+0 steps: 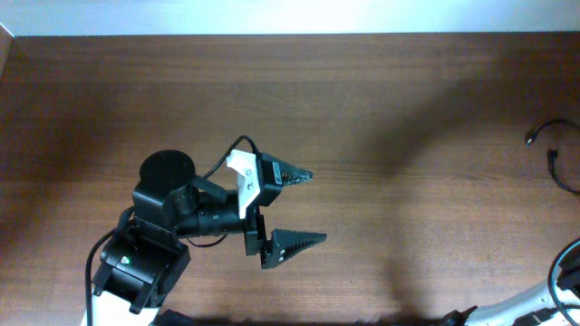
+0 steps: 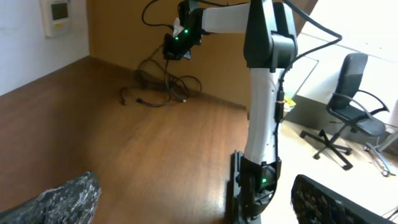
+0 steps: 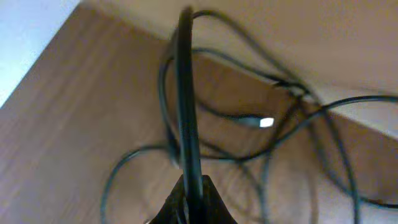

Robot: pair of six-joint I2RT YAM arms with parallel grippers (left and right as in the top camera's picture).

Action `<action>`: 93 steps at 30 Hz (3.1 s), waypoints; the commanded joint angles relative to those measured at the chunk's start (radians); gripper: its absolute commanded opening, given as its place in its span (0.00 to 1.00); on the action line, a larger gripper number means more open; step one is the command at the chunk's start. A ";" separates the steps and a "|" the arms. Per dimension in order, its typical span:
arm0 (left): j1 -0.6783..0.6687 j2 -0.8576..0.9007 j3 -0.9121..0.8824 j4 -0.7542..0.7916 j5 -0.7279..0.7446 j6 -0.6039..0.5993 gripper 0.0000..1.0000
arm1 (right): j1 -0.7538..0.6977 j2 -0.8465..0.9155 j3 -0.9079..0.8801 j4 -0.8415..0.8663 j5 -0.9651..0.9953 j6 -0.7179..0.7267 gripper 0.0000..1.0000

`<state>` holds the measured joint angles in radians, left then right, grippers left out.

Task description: Untangle cables

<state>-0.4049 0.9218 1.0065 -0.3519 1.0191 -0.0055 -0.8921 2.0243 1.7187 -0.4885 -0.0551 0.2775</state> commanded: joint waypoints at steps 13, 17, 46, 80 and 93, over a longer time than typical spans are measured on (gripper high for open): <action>0.053 -0.005 0.004 0.129 -0.147 -0.048 0.99 | 0.391 -0.275 0.022 0.200 -0.618 -0.282 0.99; 0.104 0.018 0.004 0.109 -0.273 -0.047 0.99 | 0.631 -0.468 0.021 -0.141 -0.154 -0.499 0.99; 0.190 0.044 0.004 -0.135 -0.872 -0.129 0.99 | 0.768 -1.552 -1.118 -0.033 -0.274 -0.295 0.99; 0.397 -0.911 -0.908 0.749 -1.177 -0.128 0.99 | 0.768 -1.552 -1.118 -0.283 -0.274 -0.295 0.99; 0.467 -0.917 -0.930 0.111 -1.165 -0.111 0.99 | 0.768 -1.552 -1.118 -0.283 -0.274 -0.295 0.99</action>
<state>0.0566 0.0093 0.0856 -0.2466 -0.1471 -0.1287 -0.1253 0.4759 0.5980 -0.7750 -0.3202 -0.0250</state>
